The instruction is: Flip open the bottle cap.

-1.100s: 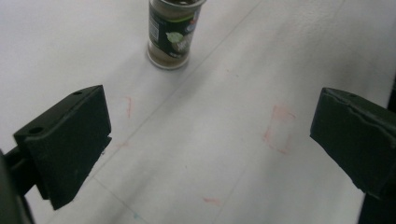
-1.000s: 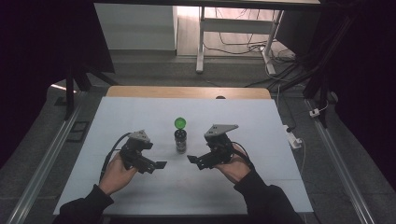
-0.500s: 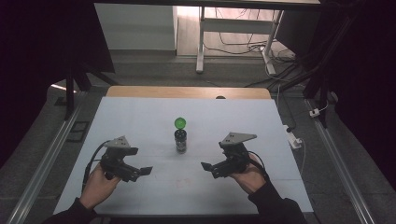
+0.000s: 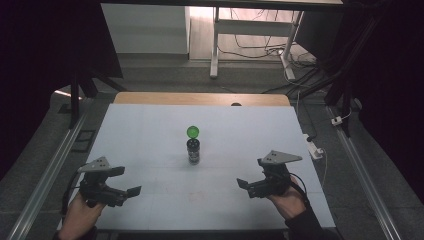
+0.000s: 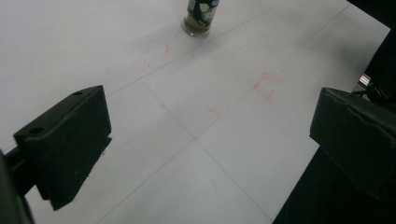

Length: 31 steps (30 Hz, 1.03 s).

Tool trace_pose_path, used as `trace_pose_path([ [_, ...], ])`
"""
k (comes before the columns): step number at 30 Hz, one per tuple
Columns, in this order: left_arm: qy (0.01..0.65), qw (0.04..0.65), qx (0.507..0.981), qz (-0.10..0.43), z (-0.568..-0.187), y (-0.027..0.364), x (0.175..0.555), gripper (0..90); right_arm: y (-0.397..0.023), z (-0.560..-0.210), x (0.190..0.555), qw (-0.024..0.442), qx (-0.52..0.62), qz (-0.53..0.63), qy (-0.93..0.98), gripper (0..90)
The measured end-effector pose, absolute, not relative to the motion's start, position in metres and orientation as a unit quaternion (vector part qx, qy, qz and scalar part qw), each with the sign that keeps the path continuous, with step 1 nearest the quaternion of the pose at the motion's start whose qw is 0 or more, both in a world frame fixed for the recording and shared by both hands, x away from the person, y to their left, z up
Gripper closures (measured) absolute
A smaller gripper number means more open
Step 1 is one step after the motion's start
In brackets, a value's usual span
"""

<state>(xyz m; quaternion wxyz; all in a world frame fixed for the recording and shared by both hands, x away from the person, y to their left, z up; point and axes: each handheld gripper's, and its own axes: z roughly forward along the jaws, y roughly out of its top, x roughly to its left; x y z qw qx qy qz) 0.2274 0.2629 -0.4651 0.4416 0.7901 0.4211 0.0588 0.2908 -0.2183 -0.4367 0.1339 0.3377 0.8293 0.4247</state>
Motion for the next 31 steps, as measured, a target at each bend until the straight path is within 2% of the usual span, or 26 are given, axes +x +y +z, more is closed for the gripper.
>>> trace_pose_path([
  [13, 0.459, 0.443, 0.767, 0.07, -0.475, 0.291, 0.2, 0.0, -0.272, -0.447, 0.265, 0.154, 0.4, 0.403, 0.809, 0.0],
  [26, 0.487, 0.409, 0.766, 0.094, -0.48, 0.303, 0.184, 0.0, -0.297, -0.458, 0.246, 0.151, 0.437, 0.367, 0.807, 0.0],
  [31, 0.493, 0.413, 0.761, 0.089, -0.48, 0.304, 0.186, 0.0, -0.3, -0.459, 0.246, 0.145, 0.443, 0.365, 0.806, 0.0],
])
